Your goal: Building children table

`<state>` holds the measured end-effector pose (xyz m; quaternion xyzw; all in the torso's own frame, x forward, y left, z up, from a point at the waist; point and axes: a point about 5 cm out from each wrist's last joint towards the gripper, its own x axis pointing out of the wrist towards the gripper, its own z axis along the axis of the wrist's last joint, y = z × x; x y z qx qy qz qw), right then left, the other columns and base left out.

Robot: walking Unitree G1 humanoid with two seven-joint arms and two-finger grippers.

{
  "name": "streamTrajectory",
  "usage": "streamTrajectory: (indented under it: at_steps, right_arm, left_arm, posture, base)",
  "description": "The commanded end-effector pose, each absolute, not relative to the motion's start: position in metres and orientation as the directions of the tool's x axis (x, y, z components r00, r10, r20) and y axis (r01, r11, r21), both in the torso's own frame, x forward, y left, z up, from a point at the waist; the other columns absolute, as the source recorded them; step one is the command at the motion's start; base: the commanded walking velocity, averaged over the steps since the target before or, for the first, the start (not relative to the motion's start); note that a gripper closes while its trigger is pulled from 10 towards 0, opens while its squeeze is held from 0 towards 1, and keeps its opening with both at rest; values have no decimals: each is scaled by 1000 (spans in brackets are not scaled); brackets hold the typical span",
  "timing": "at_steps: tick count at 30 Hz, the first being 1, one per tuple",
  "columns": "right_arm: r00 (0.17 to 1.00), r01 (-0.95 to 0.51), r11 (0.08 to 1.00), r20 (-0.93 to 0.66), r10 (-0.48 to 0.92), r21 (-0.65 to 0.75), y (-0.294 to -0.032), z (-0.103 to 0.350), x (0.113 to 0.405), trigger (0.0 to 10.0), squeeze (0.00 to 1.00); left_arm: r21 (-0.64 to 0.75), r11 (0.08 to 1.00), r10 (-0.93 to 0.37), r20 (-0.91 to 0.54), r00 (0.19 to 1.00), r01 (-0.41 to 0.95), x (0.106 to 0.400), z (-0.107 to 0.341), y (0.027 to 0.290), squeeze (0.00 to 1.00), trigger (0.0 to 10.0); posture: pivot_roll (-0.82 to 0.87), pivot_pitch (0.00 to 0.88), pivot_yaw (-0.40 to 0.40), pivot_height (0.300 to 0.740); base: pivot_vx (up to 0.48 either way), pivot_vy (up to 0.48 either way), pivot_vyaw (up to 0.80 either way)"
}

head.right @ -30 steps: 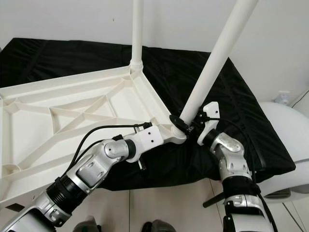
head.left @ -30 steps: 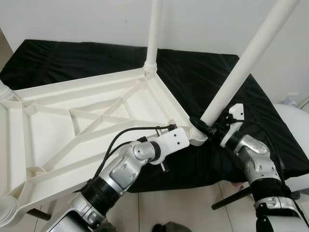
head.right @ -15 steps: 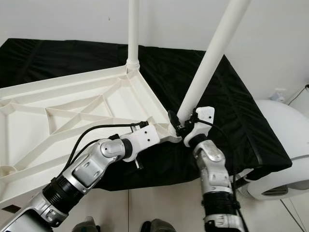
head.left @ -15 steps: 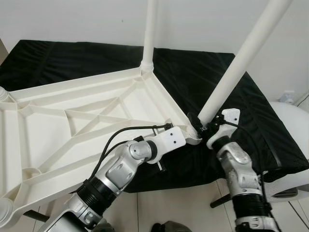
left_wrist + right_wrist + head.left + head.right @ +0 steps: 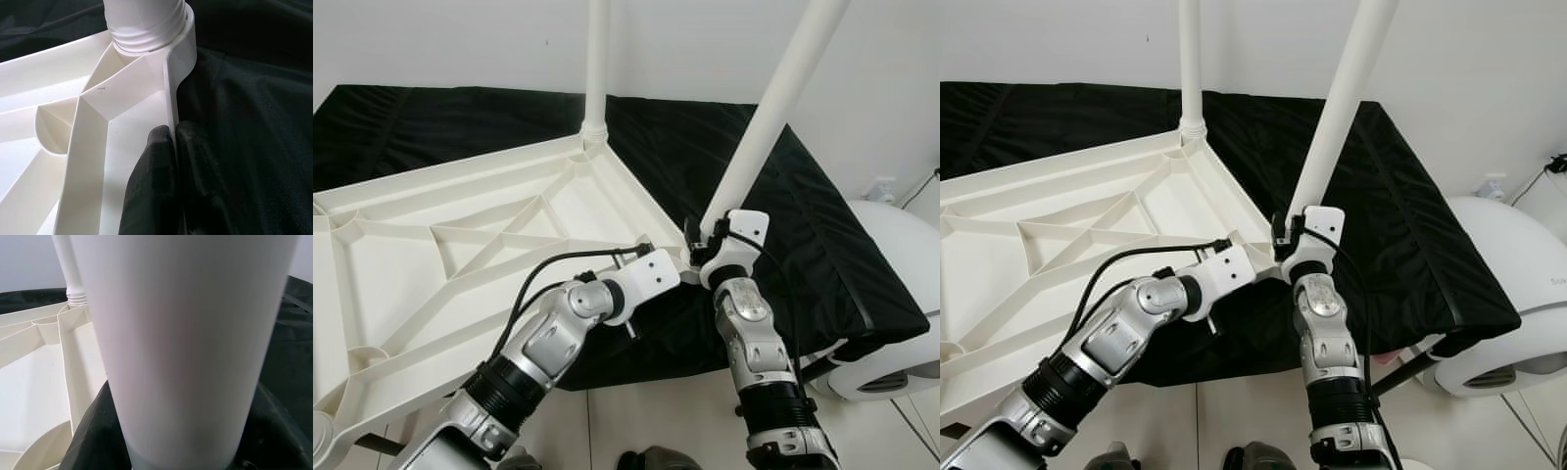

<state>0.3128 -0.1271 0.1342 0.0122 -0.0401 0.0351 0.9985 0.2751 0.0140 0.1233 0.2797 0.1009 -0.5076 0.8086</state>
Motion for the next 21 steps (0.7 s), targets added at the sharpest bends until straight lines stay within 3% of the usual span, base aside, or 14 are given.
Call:
streamTrajectory:
  at_steps: [1,4,5,10,11,12,13,21]
  right_arm:
    - [994,-67,998,90,68,-13,-124,140,315,10000,0]
    - [994,-51,998,93,53,-21,-126,140,315,10000,0]
    - [995,-47,999,92,48,-16,-127,140,315,10000,1000]
    - [994,-6,1000,106,8,-23,-131,140,313,10000,1000]
    - [994,-7,1000,107,10,-27,-131,140,313,10000,141]
    - [994,-7,1000,107,10,-27,-131,140,313,10000,141]
    - [994,-11,999,109,14,-33,-133,139,312,10000,0]
    - [991,-46,999,128,47,-13,-133,139,306,10000,0]
  left_arm:
    - [306,208,-827,-452,334,929,256,119,-6,0,10000]
    - [307,209,-827,-451,335,928,257,120,-6,0,10000]
    - [308,209,-827,-451,336,928,257,120,-7,0,10000]
    - [310,211,-825,-452,339,927,258,119,-6,0,10000]
    - [311,212,-824,-453,340,927,258,119,-6,0,10000]
    - [311,212,-824,-453,340,927,258,119,-6,0,10000]
    - [313,213,-823,-453,343,926,259,119,-5,0,10000]
    - [315,216,-820,-455,347,924,261,119,-3,0,10000]
  posture:
    - [20,10,-106,740]
    - [18,6,-106,740]
    - [18,4,-105,740]
    - [19,0,-104,740]
    - [21,0,-104,740]
    - [21,0,-104,740]
    - [21,0,-104,740]
    - [21,0,-98,740]
  base:
    - [0,0,0]
    - [0,0,0]
    - [0,0,0]
    - [0,0,0]
    - [0,0,0]
    - [0,0,0]
    - [0,0,0]
    - [0,0,0]
